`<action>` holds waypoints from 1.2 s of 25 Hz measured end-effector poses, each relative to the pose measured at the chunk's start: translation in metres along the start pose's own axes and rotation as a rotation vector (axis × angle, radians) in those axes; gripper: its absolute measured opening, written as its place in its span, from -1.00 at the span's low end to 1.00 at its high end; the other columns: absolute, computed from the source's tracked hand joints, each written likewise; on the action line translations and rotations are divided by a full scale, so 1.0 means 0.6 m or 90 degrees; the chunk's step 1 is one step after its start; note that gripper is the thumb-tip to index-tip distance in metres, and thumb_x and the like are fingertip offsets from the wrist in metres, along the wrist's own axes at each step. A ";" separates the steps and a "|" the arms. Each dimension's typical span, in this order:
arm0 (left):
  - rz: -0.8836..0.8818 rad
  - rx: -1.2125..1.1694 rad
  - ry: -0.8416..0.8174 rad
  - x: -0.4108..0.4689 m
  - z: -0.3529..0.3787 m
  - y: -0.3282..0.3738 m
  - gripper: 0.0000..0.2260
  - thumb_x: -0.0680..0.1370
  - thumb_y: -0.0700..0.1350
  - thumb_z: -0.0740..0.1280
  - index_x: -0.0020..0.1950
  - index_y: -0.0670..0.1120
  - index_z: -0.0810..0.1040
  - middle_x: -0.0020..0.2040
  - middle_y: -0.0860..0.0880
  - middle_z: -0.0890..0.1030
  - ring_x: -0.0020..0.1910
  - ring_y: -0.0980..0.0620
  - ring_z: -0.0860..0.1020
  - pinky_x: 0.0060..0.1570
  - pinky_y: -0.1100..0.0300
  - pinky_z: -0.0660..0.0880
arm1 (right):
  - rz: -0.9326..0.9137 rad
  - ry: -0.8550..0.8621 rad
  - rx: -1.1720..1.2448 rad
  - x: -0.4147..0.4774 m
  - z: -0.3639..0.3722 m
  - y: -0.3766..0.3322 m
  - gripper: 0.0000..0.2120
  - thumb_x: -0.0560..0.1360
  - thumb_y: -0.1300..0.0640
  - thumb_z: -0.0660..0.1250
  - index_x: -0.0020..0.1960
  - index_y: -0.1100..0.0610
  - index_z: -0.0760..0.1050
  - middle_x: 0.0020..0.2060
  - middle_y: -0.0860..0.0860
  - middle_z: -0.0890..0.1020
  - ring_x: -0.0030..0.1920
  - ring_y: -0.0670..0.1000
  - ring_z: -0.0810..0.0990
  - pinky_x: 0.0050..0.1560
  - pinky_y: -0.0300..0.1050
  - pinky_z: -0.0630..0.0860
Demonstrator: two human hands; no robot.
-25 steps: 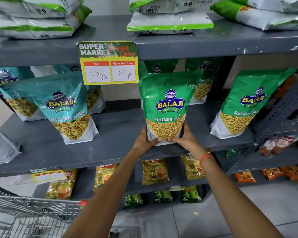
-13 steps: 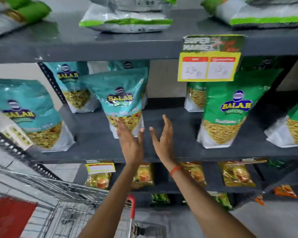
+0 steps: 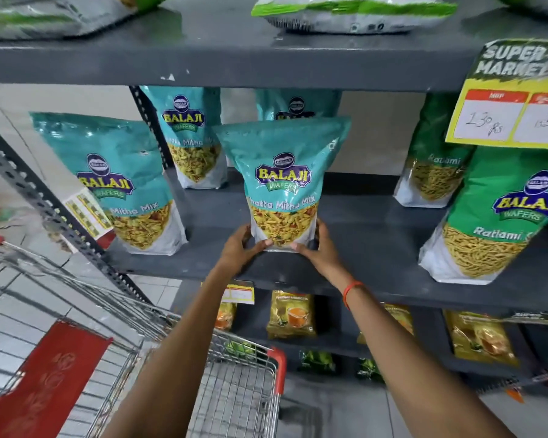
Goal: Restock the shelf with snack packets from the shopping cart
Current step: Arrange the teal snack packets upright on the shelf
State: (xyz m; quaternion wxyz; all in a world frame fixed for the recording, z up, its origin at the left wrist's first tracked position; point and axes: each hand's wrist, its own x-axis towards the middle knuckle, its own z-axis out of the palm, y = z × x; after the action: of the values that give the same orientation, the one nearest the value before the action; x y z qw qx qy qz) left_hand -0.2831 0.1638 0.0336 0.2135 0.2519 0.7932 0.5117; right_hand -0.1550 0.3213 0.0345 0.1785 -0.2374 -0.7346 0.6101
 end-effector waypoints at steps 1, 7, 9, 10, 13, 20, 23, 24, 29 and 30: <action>0.006 0.003 0.001 -0.015 0.002 -0.007 -0.49 0.33 0.12 0.46 0.21 0.00 0.45 0.22 0.02 0.57 0.23 0.00 0.52 0.28 0.02 0.44 | -0.003 0.001 -0.014 -0.014 0.001 0.007 -0.28 0.38 0.17 0.47 0.42 0.09 0.17 0.38 0.08 0.40 0.36 0.05 0.40 0.23 -0.15 0.39; 0.035 0.002 -0.018 -0.062 0.006 -0.004 -0.61 0.44 -0.06 0.43 0.22 0.06 0.42 0.18 0.09 0.53 0.21 0.08 0.49 0.24 0.10 0.42 | -0.038 0.016 -0.092 -0.059 0.005 0.013 -0.25 0.38 0.03 0.46 0.44 0.03 0.15 0.39 0.04 0.41 0.35 0.04 0.41 0.20 -0.11 0.44; 0.036 0.004 -0.035 -0.064 0.003 0.001 -0.59 0.43 -0.03 0.43 0.23 0.07 0.40 0.20 0.09 0.52 0.25 0.03 0.49 0.28 0.08 0.42 | -0.037 0.007 -0.094 -0.062 0.003 0.008 -0.25 0.38 0.03 0.46 0.44 0.03 0.15 0.39 0.04 0.40 0.36 0.05 0.41 0.17 -0.14 0.43; 0.031 0.008 -0.037 -0.065 0.002 0.003 -0.58 0.42 0.00 0.43 0.24 0.07 0.40 0.21 0.09 0.51 0.28 0.00 0.48 0.27 0.09 0.41 | -0.035 0.000 -0.097 -0.063 0.002 0.007 -0.24 0.38 0.02 0.46 0.44 0.03 0.14 0.39 0.04 0.39 0.37 0.06 0.40 0.17 -0.13 0.44; 0.049 0.032 -0.002 -0.079 -0.001 0.018 -0.36 0.41 0.14 0.39 0.41 0.02 0.24 0.42 0.05 0.37 0.42 0.00 0.33 0.37 0.06 0.33 | -0.040 0.047 -0.133 -0.078 0.015 -0.012 -0.09 0.35 -0.09 0.45 0.50 0.05 -0.01 0.49 0.09 0.23 0.49 0.10 0.21 0.37 0.08 0.37; 0.286 0.048 0.327 -0.132 -0.050 0.080 -0.35 0.56 0.03 0.20 0.52 0.00 -0.10 0.54 0.12 -0.07 0.53 0.15 -0.06 0.50 0.04 0.08 | -0.506 0.246 -0.147 -0.145 0.151 -0.157 -0.40 0.55 0.06 0.23 0.46 0.27 0.07 0.48 0.11 0.19 0.52 0.05 0.11 0.53 -0.11 0.10; 0.216 0.043 0.470 -0.123 -0.118 0.033 -0.27 0.54 0.01 0.25 0.52 -0.16 -0.13 0.56 -0.09 -0.07 0.55 -0.03 -0.05 0.52 0.01 0.03 | -0.459 0.090 -0.148 -0.100 0.236 -0.176 -0.46 0.57 0.10 0.20 0.47 0.24 0.12 0.49 0.11 0.22 0.51 0.03 0.15 0.51 -0.19 0.11; 0.162 0.035 0.501 -0.119 -0.146 0.007 -0.24 0.52 0.03 0.28 0.51 -0.18 -0.13 0.56 -0.15 -0.05 0.55 -0.07 -0.02 0.52 -0.01 0.02 | -0.400 0.028 -0.144 -0.079 0.264 -0.170 -0.44 0.56 0.11 0.23 0.48 0.24 0.12 0.49 0.12 0.22 0.51 0.04 0.15 0.50 -0.19 0.12; -0.045 0.020 0.391 -0.108 -0.261 -0.063 -0.14 0.43 -0.15 0.44 0.51 -0.15 -0.08 0.42 0.06 0.18 0.34 0.06 0.28 0.31 0.15 0.27 | -0.056 -0.198 -0.085 0.013 0.354 -0.141 -0.13 0.38 0.27 0.45 0.51 0.20 -0.02 0.52 0.13 0.16 0.50 0.10 0.18 0.37 -0.19 0.19; -0.053 -0.013 0.332 -0.101 -0.278 -0.072 -0.15 0.41 -0.20 0.46 0.51 -0.13 -0.04 0.38 0.06 0.24 0.32 0.06 0.31 0.25 0.17 0.32 | -0.030 -0.213 -0.069 0.026 0.362 -0.133 -0.10 0.36 0.29 0.47 0.51 0.19 -0.01 0.51 0.12 0.19 0.49 0.10 0.21 0.35 -0.17 0.25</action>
State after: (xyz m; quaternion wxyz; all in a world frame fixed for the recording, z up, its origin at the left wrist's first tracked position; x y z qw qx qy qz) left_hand -0.3433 -0.0060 0.0632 0.0250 0.0763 0.8258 0.5582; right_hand -0.2980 0.1426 0.0709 0.0546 -0.1245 -0.7914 0.5960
